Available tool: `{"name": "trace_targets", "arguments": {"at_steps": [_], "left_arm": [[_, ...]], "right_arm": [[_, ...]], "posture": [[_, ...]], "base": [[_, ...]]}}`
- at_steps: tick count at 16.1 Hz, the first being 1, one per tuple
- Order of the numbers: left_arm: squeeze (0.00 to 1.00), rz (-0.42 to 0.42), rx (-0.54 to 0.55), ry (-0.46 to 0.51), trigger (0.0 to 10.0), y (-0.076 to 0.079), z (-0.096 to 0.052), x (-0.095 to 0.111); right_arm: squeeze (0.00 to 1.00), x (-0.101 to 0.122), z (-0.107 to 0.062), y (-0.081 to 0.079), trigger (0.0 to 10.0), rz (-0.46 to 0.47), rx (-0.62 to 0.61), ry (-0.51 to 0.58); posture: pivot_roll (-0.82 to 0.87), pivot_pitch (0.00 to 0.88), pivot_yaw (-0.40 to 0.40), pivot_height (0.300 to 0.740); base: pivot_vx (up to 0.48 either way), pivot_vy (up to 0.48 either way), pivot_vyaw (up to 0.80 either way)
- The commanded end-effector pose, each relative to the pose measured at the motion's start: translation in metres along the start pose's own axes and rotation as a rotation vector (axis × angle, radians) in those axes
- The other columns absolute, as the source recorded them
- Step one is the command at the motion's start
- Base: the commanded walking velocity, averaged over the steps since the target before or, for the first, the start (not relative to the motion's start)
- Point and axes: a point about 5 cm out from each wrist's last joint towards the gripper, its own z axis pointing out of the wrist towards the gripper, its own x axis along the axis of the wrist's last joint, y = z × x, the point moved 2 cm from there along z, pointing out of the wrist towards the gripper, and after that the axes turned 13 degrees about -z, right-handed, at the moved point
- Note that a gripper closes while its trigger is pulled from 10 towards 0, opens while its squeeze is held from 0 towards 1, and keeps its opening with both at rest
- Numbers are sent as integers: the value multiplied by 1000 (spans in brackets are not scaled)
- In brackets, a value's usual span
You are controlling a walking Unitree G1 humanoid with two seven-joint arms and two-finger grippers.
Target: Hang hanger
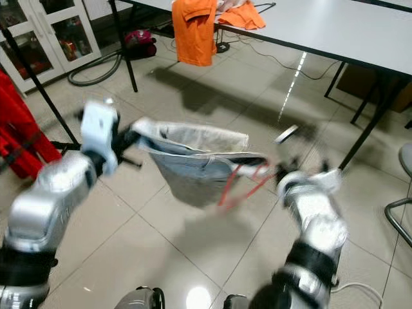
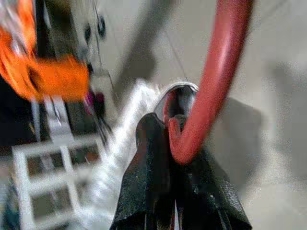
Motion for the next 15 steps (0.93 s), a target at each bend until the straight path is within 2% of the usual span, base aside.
{"name": "trace_targets", "arguments": {"at_steps": [1,2,4,5,6,7,8,9,10,13,14,15], "left_arm": [[0,59,20,17,10000,-2,-1,-4],[0,88,13,14,10000,0,-2,-12],[0,138,-2,25,10000,11,-1,-26],[0,150,1,37,10000,13,0,-26],[0,153,-1,79,10000,20,3,-21],[0,113,-8,104,10000,25,3,-14],[0,109,-36,118,10000,31,3,-10],[0,203,-81,107,10000,37,1,-14],[0,264,-102,96,10000,40,-2,-21],[0,275,-206,116,10000,60,-11,-20],[0,297,-229,107,10000,66,-15,-22],[0,233,-192,101,10000,68,-16,-21]], "right_arm": [[0,25,-3,-14,10000,84,23,100],[0,28,-3,-23,10000,94,38,110],[0,33,0,-54,10000,93,99,127],[0,32,1,-59,10000,97,108,124],[0,25,6,-68,10000,18,103,117],[0,19,9,-68,10000,-35,86,107],[0,15,12,-67,10000,-19,65,96],[0,12,14,-68,10000,31,53,83],[0,11,17,-71,10000,29,51,85],[0,15,24,-70,10000,80,10,104],[0,19,26,-68,10000,63,-6,124],[0,23,28,-67,10000,7,-20,147]], "posture": [[-12,82,47,740],[-12,82,47,740],[-23,84,43,740],[-23,84,43,740],[-33,86,36,740],[-33,86,36,740],[-31,88,28,740],[-29,86,25,740],[-29,85,22,740],[-26,81,20,740],[-20,81,17,740],[-19,82,16,740]], "base": [[0,0,0],[0,0,0],[0,0,0],[0,0,0],[0,0,0],[0,0,0],[0,0,0],[0,0,0],[0,0,0],[0,0,0],[0,0,0],[0,0,0]]}}
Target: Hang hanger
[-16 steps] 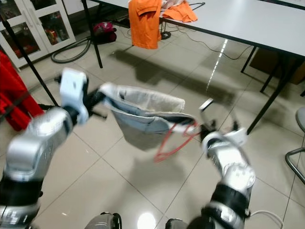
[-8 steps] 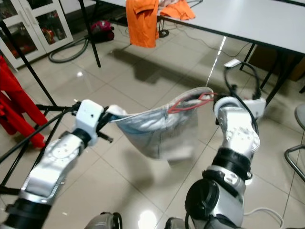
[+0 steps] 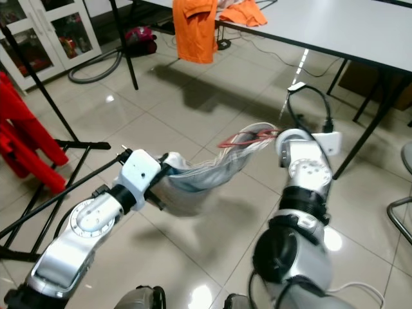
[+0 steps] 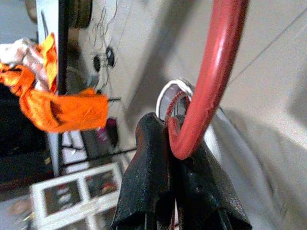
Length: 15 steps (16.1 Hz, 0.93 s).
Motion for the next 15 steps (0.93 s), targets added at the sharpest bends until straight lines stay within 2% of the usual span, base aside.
{"name": "trace_targets", "arguments": {"at_steps": [1,3,4,5,6,7,8,9,12,15], "left_arm": [[0,-28,33,41,10000,-2,-1,12],[0,-98,145,73,10000,-17,2,23],[0,-131,142,110,10000,-20,2,34],[0,-142,110,128,10000,-17,1,40],[0,-145,25,139,10000,-3,-3,47],[0,-145,4,137,10000,1,-3,48],[0,-134,-64,110,10000,15,-6,46],[0,-111,-84,94,10000,20,-7,43],[0,40,-25,23,10000,14,-4,25],[0,1,-65,80,10000,19,-6,42]], "right_arm": [[0,9,0,-5,10000,-52,13,55],[0,5,1,-3,10000,-225,8,78],[0,2,2,1,10000,-241,-11,76],[0,-1,3,5,10000,-228,-25,69],[0,-4,5,11,10000,-228,-45,60],[0,-5,5,12,10000,-229,-49,58],[0,-6,5,12,10000,-226,-52,58],[0,-7,6,10,10000,-210,-44,54],[0,-9,4,-2,10000,-185,-11,46],[0,-9,7,0,10000,-259,-20,64]], "posture": [[-19,81,14,740],[-17,82,13,740],[-16,82,12,740],[-14,79,11,740],[-11,75,11,740],[-11,75,11,740],[-8,71,11,740],[-8,70,12,740],[-15,68,12,740],[-11,69,11,740]], "base": [[0,0,0],[0,0,0],[0,0,0],[0,0,0],[0,0,0],[0,0,0],[0,0,0],[0,0,0],[0,0,0],[0,0,0]]}}
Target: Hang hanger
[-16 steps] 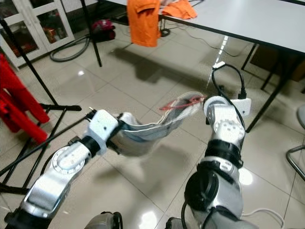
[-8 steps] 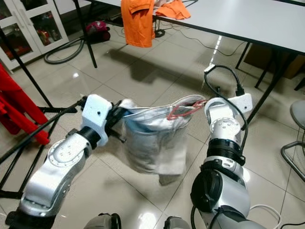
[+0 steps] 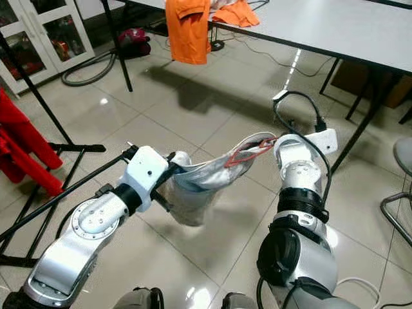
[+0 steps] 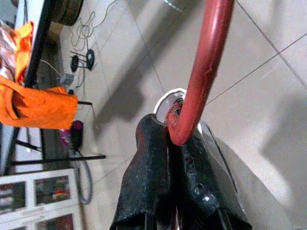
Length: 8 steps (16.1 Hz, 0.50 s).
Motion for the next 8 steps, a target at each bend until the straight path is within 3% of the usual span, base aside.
{"name": "trace_targets", "arguments": {"at_steps": [1,3,5,8], "left_arm": [[0,9,-68,108,10000,7,-3,27],[0,26,-157,96,10000,20,-4,25],[0,39,-155,78,10000,22,-3,18],[0,65,-167,75,10000,22,-2,19]], "right_arm": [[0,10,1,-3,10000,-24,2,51],[0,9,2,-3,10000,62,-5,39],[0,13,-1,-20,10000,163,76,39],[0,9,-3,-37,10000,120,126,21]], "posture": [[-11,69,11,740],[-6,73,10,740],[-7,82,9,740],[-10,95,3,740]], "base": [[0,0,0],[0,0,0],[0,0,0],[0,0,0]]}}
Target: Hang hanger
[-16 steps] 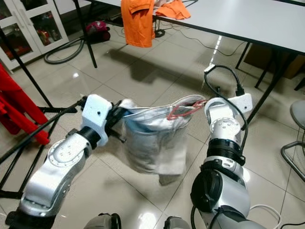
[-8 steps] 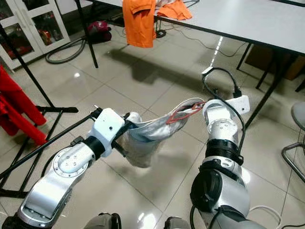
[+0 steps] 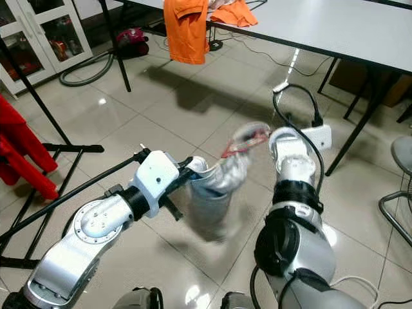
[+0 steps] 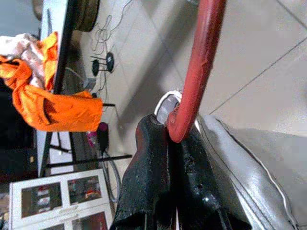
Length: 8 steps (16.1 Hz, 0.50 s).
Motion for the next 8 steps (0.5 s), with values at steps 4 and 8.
{"name": "trace_targets", "arguments": {"at_steps": [4,8], "left_arm": [[0,-16,32,98,10000,-5,4,25],[0,-46,39,161,10000,-6,2,41]], "right_arm": [[0,-2,0,-16,10000,-232,37,38],[0,-12,1,-5,10000,-447,23,59]], "posture": [[-10,95,3,740],[-6,110,-4,740]], "base": [[0,0,0],[0,0,0]]}}
